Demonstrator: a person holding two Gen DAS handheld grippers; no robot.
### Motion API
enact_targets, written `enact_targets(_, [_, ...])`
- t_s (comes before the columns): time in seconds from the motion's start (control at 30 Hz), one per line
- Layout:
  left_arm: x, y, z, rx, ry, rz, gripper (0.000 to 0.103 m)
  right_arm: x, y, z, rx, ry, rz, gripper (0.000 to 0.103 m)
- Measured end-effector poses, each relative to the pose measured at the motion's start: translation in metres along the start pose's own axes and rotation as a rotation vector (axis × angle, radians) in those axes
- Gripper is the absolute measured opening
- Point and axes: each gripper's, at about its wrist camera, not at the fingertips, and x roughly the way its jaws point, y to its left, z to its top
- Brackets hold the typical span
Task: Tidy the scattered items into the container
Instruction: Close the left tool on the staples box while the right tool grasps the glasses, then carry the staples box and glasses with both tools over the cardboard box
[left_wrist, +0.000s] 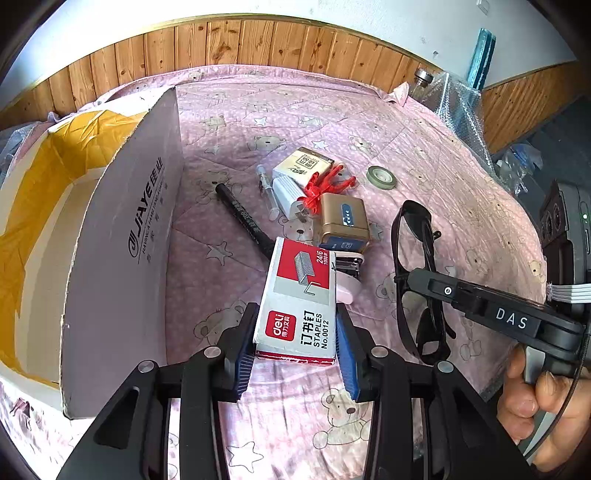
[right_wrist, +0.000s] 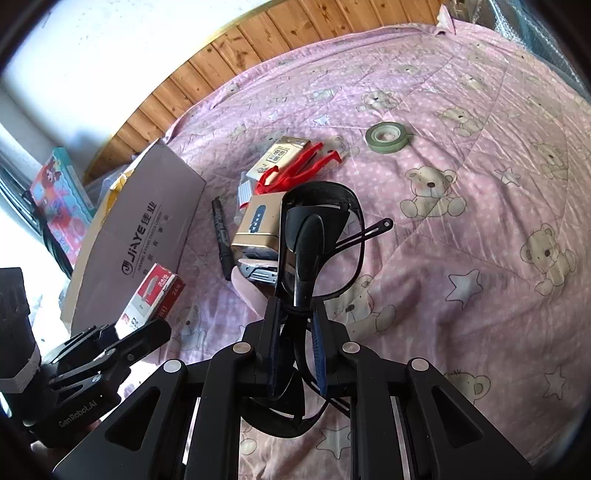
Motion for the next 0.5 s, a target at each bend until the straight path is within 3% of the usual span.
enact_targets(0.5, [-0.047, -0.009, -0.005, 0.011, -0.102, -0.008, 0.04, -0.036, 0.028, -0.021, -0.043, -0.044, 0.029, 0.017])
